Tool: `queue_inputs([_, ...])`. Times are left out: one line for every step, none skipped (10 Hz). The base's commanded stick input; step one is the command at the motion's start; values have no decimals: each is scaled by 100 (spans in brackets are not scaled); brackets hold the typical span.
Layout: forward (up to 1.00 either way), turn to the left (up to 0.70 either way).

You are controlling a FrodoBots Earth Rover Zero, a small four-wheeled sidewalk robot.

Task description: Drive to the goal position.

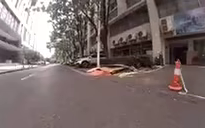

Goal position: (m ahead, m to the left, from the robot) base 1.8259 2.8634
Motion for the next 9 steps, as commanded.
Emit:
queue_inputs([70,-13])
queue_inputs([70,-13])
queue_inputs([70,-13])
queue_inputs([70,-14])
queue_inputs([70,-14])
queue_inputs([70,-14])
queue_inputs([70,-14])
queue_inputs([70,-14])
queue_inputs([70,-14])
